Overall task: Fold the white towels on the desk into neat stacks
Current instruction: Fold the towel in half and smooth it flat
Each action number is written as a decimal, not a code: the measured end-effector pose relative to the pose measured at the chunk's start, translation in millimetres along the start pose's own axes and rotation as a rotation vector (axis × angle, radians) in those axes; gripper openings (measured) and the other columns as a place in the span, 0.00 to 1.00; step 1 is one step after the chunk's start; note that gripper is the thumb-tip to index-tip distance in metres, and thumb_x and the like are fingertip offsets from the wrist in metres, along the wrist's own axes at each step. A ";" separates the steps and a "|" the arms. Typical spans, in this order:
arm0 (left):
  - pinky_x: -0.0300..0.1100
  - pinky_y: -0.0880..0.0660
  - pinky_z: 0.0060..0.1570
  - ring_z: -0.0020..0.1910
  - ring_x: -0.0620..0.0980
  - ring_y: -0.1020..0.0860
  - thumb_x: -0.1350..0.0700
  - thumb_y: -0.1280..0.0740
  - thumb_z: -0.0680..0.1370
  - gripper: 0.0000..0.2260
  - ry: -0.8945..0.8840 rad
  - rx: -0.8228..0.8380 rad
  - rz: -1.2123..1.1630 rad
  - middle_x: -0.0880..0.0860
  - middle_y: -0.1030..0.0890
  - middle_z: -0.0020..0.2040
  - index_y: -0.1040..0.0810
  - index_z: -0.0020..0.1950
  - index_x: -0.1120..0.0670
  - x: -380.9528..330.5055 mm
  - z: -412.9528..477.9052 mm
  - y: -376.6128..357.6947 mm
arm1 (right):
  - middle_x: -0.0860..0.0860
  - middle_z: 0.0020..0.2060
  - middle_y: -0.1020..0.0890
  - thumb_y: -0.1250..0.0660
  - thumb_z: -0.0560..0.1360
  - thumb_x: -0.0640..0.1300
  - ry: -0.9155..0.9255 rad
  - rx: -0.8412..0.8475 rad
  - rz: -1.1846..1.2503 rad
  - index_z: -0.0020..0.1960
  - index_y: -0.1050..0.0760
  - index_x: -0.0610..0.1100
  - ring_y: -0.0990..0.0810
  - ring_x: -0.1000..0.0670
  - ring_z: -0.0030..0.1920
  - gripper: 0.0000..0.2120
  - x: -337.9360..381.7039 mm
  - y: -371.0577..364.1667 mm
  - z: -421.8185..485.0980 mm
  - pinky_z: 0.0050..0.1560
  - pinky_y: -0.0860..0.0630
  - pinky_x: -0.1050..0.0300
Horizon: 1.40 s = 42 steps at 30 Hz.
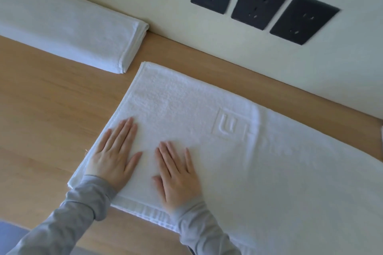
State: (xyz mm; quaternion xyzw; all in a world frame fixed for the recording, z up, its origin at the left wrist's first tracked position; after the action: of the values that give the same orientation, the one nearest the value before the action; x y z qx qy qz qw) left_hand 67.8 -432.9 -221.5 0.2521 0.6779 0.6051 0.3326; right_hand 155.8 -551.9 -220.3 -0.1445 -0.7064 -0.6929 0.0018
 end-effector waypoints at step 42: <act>0.48 0.52 0.74 0.75 0.48 0.45 0.37 0.59 0.78 0.34 -0.081 0.057 0.005 0.52 0.43 0.76 0.46 0.76 0.57 -202.0 26.2 -31.2 | 0.46 0.75 0.42 0.53 0.78 0.52 -0.436 -0.066 0.022 0.74 0.43 0.40 0.46 0.45 0.75 0.28 -194.6 41.2 -127.0 0.72 0.50 0.41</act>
State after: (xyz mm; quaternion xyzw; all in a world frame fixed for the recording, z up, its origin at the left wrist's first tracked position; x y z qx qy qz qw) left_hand 221.1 -570.5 -224.1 0.2875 0.6803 0.5755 0.3511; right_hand 325.7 -715.6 -214.5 -0.2986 -0.6654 -0.6679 -0.1483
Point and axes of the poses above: each hand's wrist, its own z-axis towards the middle knuckle, its own y-axis out of the back of the hand, x = y × z, the point moved 7 cm from there along z, towards the middle knuckle
